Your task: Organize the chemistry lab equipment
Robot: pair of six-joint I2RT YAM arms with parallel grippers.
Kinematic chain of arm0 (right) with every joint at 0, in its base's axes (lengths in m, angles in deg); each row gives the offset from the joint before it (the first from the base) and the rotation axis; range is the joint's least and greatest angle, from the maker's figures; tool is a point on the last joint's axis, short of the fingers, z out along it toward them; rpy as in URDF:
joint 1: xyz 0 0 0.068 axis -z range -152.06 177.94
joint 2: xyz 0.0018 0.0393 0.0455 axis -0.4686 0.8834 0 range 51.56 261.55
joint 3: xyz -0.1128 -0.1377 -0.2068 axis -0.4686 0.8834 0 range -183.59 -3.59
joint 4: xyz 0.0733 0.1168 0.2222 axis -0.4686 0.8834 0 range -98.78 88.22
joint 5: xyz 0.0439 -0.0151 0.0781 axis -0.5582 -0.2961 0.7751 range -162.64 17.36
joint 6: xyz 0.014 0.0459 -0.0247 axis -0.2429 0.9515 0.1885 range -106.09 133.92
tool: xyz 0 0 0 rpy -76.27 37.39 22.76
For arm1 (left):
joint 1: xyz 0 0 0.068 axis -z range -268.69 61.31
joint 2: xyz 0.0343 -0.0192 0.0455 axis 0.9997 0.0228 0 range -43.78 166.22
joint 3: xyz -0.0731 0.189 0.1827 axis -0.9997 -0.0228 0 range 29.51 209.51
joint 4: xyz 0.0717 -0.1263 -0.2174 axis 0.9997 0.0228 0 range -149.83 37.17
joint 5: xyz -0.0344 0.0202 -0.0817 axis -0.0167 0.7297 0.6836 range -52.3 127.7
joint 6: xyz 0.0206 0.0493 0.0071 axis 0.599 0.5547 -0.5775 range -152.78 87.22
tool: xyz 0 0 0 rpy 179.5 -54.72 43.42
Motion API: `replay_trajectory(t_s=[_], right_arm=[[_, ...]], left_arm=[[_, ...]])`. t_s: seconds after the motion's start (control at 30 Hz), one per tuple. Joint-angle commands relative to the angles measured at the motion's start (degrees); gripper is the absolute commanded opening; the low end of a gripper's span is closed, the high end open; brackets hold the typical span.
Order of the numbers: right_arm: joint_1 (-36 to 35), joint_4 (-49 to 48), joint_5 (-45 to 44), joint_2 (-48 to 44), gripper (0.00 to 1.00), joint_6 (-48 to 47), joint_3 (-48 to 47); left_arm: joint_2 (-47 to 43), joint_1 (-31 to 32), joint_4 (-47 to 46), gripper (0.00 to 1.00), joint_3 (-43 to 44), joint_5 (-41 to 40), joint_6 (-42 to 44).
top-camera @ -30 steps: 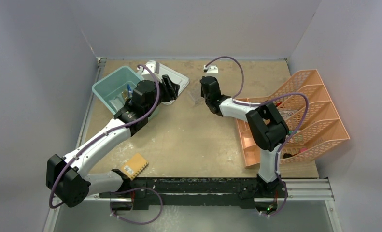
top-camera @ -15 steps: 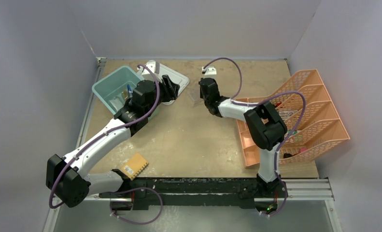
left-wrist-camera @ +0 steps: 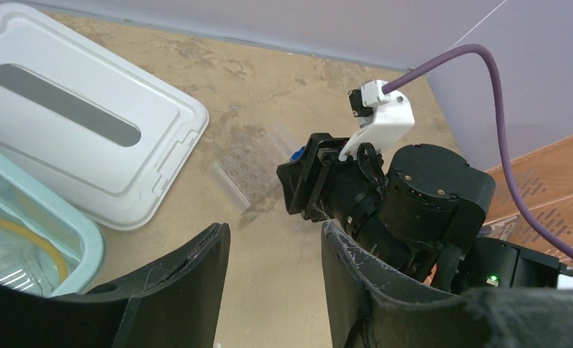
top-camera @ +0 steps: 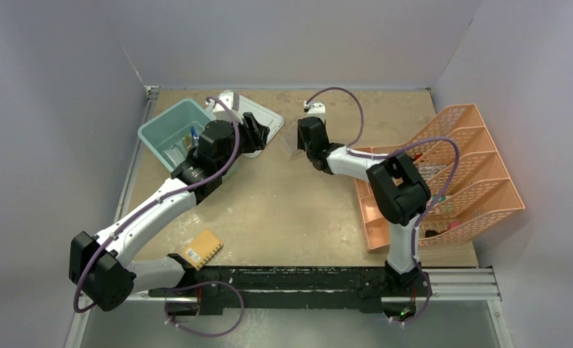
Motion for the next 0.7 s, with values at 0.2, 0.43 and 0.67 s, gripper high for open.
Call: replay_trajectory(t_s=[0.2, 0.43, 0.67], right_arm=[[0.81, 14.33, 5.28, -8.23, 0.61, 6.10, -8.77], [3.24, 22.26, 13.55, -11.79, 0.62, 5.58, -12.60], [3.64, 31.68, 21.83, -5.17, 0.60, -0.99, -26.79]], left_arm=[[-1.69, -0.21, -1.18, 0.49, 0.69, -1.06, 1.20], [-1.70, -0.33, 1.17, 0.55, 1.49, -2.97, 0.13], [-0.34, -1.70, 4.63, 0.58, 3.77, -3.85, -2.46]])
